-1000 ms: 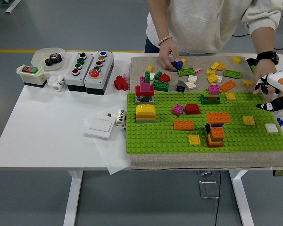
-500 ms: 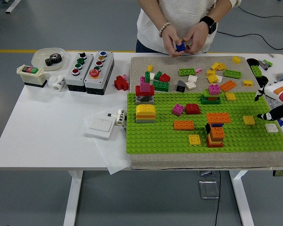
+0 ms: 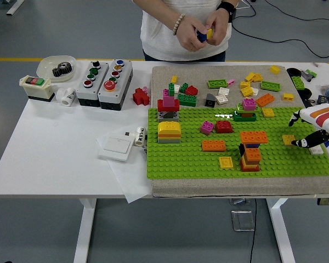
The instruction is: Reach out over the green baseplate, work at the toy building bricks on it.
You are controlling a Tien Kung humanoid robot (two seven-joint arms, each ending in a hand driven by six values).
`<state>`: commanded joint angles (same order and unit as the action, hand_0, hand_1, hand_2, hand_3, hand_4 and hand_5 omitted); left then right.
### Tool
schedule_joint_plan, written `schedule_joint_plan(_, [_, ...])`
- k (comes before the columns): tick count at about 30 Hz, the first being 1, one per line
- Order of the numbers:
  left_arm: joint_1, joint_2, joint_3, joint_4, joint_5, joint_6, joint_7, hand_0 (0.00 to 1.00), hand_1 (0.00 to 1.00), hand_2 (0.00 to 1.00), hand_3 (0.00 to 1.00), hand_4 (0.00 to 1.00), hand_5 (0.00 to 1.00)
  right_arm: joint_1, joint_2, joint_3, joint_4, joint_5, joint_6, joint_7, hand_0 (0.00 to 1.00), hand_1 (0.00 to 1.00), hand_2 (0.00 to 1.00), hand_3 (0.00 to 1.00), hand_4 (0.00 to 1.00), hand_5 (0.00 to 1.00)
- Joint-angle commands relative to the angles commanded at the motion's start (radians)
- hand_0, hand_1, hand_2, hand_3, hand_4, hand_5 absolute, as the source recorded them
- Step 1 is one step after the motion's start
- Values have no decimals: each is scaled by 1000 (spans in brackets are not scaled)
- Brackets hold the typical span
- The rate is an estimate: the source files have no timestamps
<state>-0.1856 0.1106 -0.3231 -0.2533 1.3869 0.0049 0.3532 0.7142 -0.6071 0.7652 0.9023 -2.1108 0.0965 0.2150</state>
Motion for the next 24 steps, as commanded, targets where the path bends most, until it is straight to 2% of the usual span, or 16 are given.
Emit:
schedule_joint_plan(11, [-4,0,4,-2,-2,6,3,552,623,685,612,645,729,11,33,-25,-58,29,-1,4,610,666,737,728,852,371])
schedule_joint_plan(24, [-5,-1,-1,-3,6,5,4,550,627,688,612,645,728,23,48,-46,-105,26,-11,11,603,660,733,715,848,372])
